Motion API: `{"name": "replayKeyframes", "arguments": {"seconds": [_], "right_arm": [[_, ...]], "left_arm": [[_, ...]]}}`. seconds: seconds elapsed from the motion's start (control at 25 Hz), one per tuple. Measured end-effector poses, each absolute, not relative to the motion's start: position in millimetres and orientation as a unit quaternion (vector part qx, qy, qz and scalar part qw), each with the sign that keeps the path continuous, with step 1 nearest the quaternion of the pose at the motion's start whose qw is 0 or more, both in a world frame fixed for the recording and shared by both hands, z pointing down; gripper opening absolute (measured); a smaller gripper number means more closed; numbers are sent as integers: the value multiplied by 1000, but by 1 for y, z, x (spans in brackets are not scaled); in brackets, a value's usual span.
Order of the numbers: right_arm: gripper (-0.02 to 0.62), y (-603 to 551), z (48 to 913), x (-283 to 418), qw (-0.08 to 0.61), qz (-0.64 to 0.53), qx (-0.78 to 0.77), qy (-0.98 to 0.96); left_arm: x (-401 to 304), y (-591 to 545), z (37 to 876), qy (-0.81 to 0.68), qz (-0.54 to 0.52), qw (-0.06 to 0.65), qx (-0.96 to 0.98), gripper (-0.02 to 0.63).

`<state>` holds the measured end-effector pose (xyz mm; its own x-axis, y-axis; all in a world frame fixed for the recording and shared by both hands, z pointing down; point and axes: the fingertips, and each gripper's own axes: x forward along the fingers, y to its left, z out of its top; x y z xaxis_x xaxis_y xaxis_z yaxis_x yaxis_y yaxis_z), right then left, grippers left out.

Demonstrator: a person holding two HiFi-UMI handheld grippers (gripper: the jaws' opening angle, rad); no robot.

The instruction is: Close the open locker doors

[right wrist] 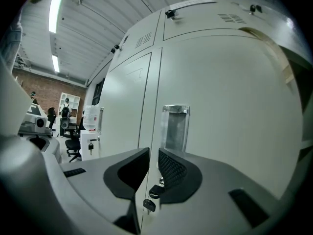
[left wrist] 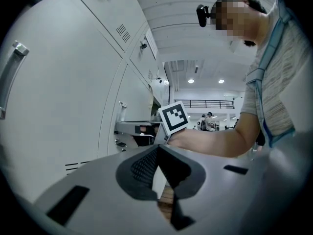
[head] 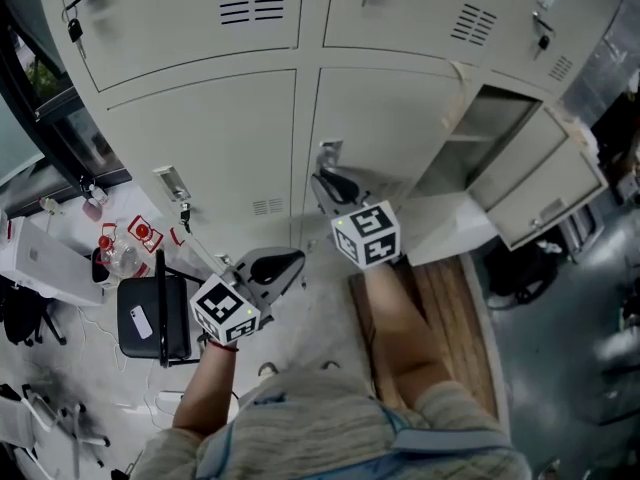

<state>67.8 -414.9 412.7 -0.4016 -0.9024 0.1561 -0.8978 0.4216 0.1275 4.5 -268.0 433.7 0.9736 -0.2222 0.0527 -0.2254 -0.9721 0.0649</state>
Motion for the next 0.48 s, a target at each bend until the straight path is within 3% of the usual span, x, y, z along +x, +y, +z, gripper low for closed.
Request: {"name": "replayKeyframes", "arguments": {"seconds": [0.48], "right_arm": [[60,-349,399,137,84,-12,560,-824]], "left_arm": [[87,-246,427,-46,23,29,998,3]]}}
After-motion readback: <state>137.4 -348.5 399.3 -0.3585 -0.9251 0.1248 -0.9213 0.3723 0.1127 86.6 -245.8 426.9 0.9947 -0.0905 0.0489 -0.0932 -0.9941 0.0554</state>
